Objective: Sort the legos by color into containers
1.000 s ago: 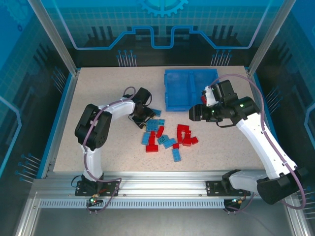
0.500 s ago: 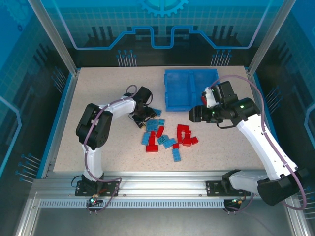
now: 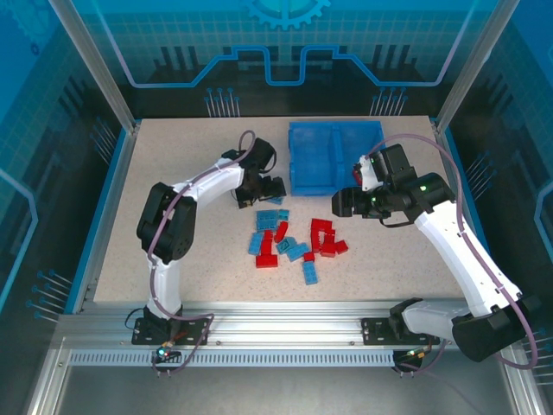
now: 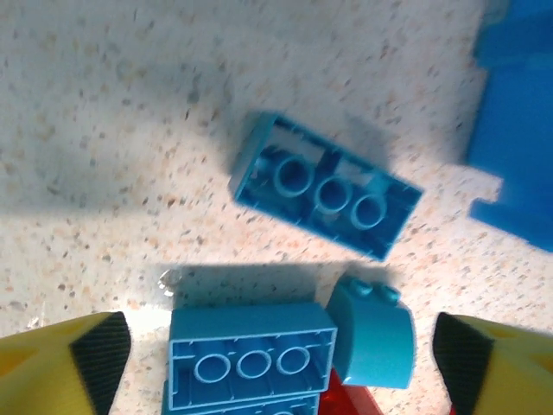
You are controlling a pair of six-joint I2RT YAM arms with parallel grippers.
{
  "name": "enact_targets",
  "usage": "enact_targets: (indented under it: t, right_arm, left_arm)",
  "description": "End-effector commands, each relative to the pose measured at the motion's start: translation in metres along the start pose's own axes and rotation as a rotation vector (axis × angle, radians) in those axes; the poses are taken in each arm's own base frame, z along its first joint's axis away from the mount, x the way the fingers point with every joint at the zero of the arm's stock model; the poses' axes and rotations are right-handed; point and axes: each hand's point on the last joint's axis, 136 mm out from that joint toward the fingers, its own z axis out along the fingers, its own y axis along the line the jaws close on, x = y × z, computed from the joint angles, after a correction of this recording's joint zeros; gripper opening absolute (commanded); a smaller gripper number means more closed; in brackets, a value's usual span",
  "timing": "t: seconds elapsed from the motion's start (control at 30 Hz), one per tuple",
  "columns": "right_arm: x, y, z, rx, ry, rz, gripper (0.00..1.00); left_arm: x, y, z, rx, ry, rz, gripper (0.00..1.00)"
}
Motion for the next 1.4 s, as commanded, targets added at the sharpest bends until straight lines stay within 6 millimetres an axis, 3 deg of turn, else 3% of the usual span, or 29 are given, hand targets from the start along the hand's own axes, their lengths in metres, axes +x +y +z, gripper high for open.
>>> enact_targets:
  t: [0.0, 0.33, 0.7, 1.1, 1.27, 1.37]
  right_arm:
    - [0.009, 0.003, -0.002, -0.003, 0.023, -0.010, 0.75]
    - [0.010, 0.002, -0.007, 0.007, 0.016, -0.009, 0.76]
    - [0.009, 0.003, -0.005, 0.009, 0.036, -0.006, 0.82]
    - [0.011, 0.004, -0.004, 0.011, 0.049, -0.005, 0.83]
    - [0.011, 0.004, -0.005, 0.010, 0.045, -0.008, 0.83]
    - [0.011, 0.005, -0.006, 0.009, 0.042, -0.012, 0.83]
  left_arm:
    - [-0.010, 0.002, 0.010, -0.050, -0.003, 0.142, 0.99]
    - [-0.013, -0.006, 0.029, -0.031, 0.029, 0.519, 0.99]
    - [-0.015, -0.009, 0.052, -0.022, 0.052, 0.580, 0.98]
    - [-0.010, -0.007, 0.070, -0.015, 0.080, 0.491, 0.71]
    - [-0.010, -0.007, 0.061, -0.009, 0.057, 0.459, 0.62]
    - [-0.013, -0.013, 0.042, 0.016, 0.016, 0.423, 0.58]
